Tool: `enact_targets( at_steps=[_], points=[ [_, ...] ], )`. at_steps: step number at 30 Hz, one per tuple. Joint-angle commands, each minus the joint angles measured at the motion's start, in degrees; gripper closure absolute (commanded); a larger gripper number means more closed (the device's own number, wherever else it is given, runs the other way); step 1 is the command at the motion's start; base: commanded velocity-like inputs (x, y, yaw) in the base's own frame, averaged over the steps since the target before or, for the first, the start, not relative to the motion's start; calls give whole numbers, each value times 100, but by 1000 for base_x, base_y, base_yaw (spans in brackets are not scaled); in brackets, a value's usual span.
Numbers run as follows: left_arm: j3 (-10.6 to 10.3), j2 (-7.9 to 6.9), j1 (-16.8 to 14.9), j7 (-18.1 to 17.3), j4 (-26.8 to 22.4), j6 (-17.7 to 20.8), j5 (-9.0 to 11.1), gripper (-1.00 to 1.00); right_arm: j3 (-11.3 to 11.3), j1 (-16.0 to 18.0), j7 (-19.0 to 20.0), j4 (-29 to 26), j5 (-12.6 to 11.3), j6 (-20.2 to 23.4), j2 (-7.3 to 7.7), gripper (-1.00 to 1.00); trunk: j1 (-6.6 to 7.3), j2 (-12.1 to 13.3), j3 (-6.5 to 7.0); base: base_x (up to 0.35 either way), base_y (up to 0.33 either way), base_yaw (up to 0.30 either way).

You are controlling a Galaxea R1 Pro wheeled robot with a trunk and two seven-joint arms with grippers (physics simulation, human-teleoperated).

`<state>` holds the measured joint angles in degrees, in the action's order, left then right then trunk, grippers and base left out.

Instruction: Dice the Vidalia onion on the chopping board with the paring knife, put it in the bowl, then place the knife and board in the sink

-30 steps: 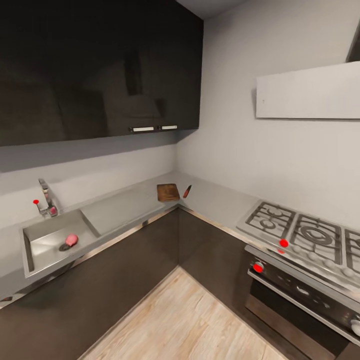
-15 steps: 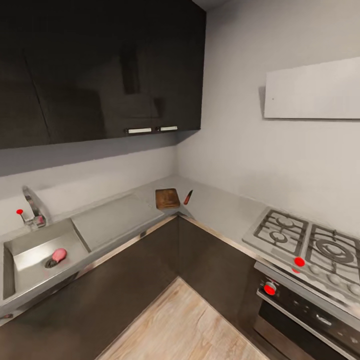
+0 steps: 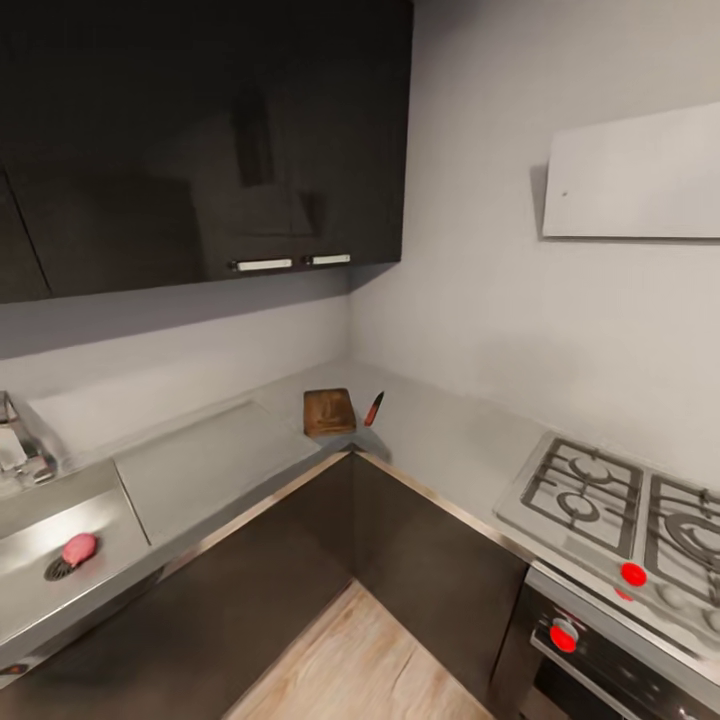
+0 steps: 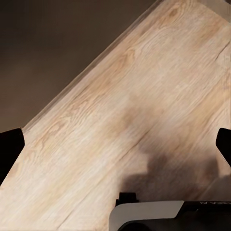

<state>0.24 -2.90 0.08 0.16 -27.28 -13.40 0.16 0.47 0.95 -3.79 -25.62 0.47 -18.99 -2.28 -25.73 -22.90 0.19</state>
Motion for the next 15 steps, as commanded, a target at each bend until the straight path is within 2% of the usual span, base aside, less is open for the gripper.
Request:
enact_targets(
  at_steps=[1, 15],
  points=[
    [2, 0, 1, 2, 1, -14, 1, -100, 6, 0, -25, 5, 5, -16, -1, -100, -5, -2, -1, 330, -1, 0],
    [-5, 0, 1, 2, 2, -14, -5, -100, 6, 0, -25, 5, 5, -11, -1, -100, -5, -2, -1, 312, 0, 0]
  ],
)
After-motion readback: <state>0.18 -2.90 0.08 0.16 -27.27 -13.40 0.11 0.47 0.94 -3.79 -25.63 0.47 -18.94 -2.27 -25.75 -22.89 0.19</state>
